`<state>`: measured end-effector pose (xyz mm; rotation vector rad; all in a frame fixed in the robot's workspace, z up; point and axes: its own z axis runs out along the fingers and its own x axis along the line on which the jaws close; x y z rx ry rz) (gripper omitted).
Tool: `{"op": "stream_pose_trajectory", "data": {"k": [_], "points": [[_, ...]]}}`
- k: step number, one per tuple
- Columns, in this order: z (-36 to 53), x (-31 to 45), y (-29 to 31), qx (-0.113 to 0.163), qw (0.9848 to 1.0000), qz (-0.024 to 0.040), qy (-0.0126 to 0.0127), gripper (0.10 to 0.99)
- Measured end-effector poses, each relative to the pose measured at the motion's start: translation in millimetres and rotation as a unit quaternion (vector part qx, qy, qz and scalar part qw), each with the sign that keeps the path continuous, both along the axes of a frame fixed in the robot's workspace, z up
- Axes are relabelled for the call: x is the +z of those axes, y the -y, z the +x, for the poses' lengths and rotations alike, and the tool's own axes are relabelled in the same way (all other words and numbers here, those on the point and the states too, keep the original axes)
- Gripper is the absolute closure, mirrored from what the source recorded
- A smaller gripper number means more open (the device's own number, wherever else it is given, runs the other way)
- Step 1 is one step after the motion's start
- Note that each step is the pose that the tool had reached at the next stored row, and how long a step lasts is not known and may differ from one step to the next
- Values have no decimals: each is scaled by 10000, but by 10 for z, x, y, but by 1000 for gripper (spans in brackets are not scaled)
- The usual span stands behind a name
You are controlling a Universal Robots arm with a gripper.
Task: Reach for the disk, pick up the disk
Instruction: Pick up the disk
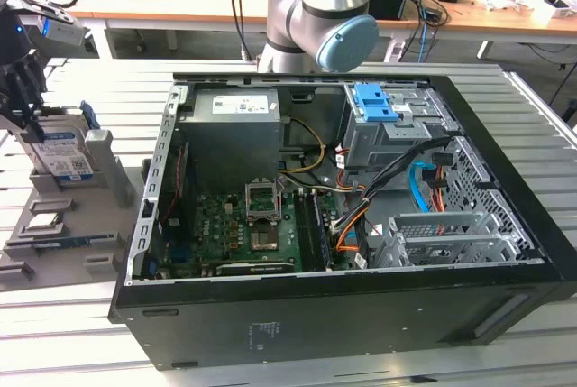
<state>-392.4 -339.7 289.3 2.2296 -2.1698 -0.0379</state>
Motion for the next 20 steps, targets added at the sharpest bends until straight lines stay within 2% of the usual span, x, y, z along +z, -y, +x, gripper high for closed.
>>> {"op": "stream_pose_trajectory", "data": {"k": [9, 11, 18, 20], "points": [[1, 0, 0, 0, 10000, -1, 2, 722], [1, 20, 0, 0, 10000, -2, 1, 722], [1, 260, -3, 0, 10000, -3, 0, 722], [2, 299, -4, 0, 10000, -2, 0, 722]]}}
